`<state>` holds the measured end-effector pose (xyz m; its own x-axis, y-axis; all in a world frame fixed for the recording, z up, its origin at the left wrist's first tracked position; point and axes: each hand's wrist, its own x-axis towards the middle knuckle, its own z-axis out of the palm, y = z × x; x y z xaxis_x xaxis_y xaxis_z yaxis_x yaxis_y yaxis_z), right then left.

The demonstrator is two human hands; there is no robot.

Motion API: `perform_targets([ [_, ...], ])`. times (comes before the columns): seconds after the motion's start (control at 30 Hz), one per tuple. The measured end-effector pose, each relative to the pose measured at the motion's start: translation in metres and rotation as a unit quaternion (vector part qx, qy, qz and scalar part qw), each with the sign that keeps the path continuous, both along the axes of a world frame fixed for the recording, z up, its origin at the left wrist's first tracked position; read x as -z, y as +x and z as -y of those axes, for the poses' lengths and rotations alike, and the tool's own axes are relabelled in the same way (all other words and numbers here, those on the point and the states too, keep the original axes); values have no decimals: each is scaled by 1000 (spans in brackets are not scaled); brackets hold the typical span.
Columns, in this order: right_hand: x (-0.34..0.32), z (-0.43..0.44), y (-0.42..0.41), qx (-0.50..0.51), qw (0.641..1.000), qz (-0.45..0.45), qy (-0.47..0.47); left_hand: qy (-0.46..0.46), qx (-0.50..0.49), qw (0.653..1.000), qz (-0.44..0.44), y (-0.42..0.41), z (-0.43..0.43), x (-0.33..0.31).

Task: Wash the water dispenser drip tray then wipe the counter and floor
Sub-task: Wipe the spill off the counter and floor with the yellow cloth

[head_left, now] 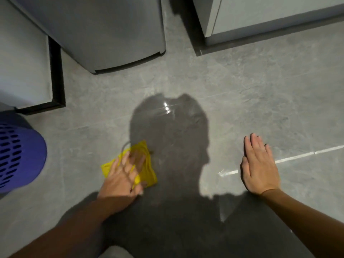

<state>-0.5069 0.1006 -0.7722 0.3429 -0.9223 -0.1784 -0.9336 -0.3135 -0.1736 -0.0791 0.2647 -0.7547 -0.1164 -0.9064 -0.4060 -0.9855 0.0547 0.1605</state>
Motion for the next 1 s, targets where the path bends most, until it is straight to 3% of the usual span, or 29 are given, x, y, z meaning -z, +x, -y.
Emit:
perform_targets([
  [0.1,0,0,3,3,1000,4,-2,-4,-209,977,37,57,36,-3],
  [0.2,2,0,4,0,1000,1,-9,-1,-301,953,35,89,110,0],
  [0.27,4,0,3,0,1000,-1,-15,-11,-259,965,40,83,164,3],
  [0.43,8,0,0,-5,1000,0,-20,-78,28,996,26,-43,237,0],
  [0.5,7,0,-1,-5,1000,4,-24,-66,151,986,2,-109,227,-4],
  [0.6,6,0,-3,-1,1000,15,-25,-43,332,942,-26,-176,158,1],
  [0.67,6,0,-3,1,1000,16,-20,-34,391,917,-71,-186,96,2],
  [0.73,7,0,-3,2,1000,17,-17,-16,390,915,-101,-171,42,2],
  [0.83,9,0,-4,2,1000,4,-8,-14,336,938,-78,-118,-2,0],
  [1.0,7,0,1,6,1000,1,2,3,137,990,-9,-12,0,-6],
])
